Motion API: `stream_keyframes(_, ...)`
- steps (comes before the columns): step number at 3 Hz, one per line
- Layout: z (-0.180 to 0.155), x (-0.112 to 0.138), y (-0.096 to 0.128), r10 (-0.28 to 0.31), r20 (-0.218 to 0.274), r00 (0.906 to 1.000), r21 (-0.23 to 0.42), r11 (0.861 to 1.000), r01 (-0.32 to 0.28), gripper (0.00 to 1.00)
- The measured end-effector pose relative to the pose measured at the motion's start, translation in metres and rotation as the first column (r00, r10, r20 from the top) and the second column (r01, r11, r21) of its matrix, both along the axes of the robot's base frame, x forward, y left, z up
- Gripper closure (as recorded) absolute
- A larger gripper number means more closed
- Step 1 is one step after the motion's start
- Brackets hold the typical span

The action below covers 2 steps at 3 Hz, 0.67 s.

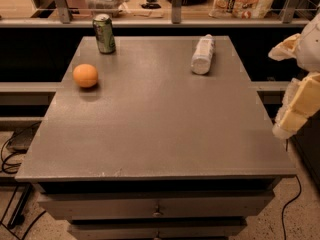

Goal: Pick orange

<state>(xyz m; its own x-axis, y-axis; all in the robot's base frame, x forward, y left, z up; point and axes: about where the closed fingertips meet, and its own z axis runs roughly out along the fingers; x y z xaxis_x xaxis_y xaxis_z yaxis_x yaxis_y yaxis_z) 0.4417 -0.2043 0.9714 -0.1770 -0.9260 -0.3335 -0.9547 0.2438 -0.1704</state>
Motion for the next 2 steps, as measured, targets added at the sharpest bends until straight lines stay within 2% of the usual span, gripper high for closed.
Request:
stream_keyframes(1, -0.003, 0.003, 0.01, 0.053, -0.033, 0.998, 0.123, 0.991, -0.048, 0.0)
stream_keyframes(2, -0.004, 0.009, 0.021, 0.092, -0.041, 0.9949, 0.21, 0.974, -0.081, 0.0)
